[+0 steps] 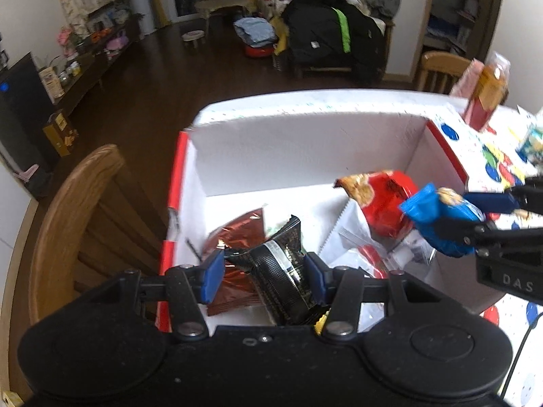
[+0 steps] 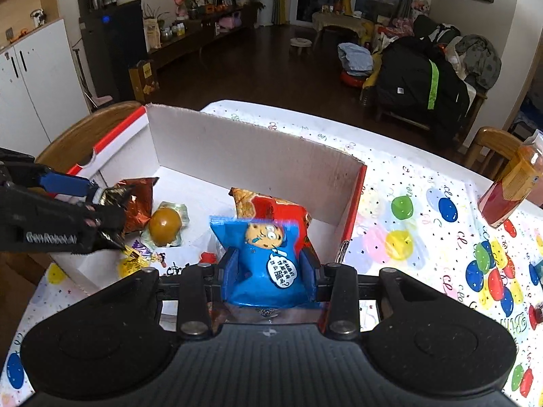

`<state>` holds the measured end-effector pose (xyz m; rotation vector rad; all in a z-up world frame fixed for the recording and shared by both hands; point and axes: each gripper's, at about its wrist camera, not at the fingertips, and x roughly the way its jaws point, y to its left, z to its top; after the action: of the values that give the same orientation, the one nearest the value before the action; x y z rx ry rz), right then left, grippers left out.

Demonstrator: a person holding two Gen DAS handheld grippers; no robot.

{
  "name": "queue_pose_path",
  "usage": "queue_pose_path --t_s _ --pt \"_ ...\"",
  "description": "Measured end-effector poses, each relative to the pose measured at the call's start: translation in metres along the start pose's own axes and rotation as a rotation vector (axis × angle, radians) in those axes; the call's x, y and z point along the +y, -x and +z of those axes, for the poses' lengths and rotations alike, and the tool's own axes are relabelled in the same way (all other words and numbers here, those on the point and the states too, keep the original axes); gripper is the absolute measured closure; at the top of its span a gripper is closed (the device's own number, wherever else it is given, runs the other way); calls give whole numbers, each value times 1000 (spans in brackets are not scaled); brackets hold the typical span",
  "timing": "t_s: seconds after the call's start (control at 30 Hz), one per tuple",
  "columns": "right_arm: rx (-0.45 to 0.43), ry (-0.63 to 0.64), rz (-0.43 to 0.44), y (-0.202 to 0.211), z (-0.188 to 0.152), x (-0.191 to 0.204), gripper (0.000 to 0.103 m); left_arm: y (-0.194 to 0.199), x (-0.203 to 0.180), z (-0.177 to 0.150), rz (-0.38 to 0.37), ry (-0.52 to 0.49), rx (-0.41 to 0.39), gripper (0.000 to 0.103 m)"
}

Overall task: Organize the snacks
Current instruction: 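Lower both snacks into the box and open both grippers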

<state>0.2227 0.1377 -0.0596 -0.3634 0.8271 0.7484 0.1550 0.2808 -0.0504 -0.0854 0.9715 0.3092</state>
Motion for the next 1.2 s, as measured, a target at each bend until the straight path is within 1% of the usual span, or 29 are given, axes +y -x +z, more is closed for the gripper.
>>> queue_pose_path --t_s 0.1,0.3,0.6,0.67,0.73,0.83,0.87,0.93,1.07,1.1,1.13,1.2 --pt "7 11 -3 -6 -1 2 65 -7 -7 -3 -6 -26 20 53" --pt "19 9 3 -10 -2 4 65 -19 -11 -8 -14 -35 56 53" --pt "15 -3 17 -6 -3 2 64 -26 -11 -7 -22 -15 86 52" --pt "9 0 18 -4 -4 2 61 -26 -11 -6 -18 -9 88 51" --pt "1 0 20 1 -4 3 55 -25 -11 -6 -16 -4 89 49" --pt "-9 -12 30 7 -5 2 48 -19 -11 -7 -14 4 73 36" --pt "-12 -16 35 10 -5 1 47 -17 -11 -7 -14 5 65 35" --pt "-15 -21 38 14 -6 0 40 -14 -12 -7 -17 0 57 35" --pt "-32 -27 44 25 -9 -2 38 -3 -13 -9 -16 4 27 26" --pt "-36 -29 46 29 -9 -2 36 1 -13 -10 -17 4 18 26" --pt "-42 -31 48 32 -10 -3 32 5 -13 -10 -16 5 8 25" --pt "-52 -38 53 39 -12 -4 29 12 -14 -11 -23 7 -7 24"
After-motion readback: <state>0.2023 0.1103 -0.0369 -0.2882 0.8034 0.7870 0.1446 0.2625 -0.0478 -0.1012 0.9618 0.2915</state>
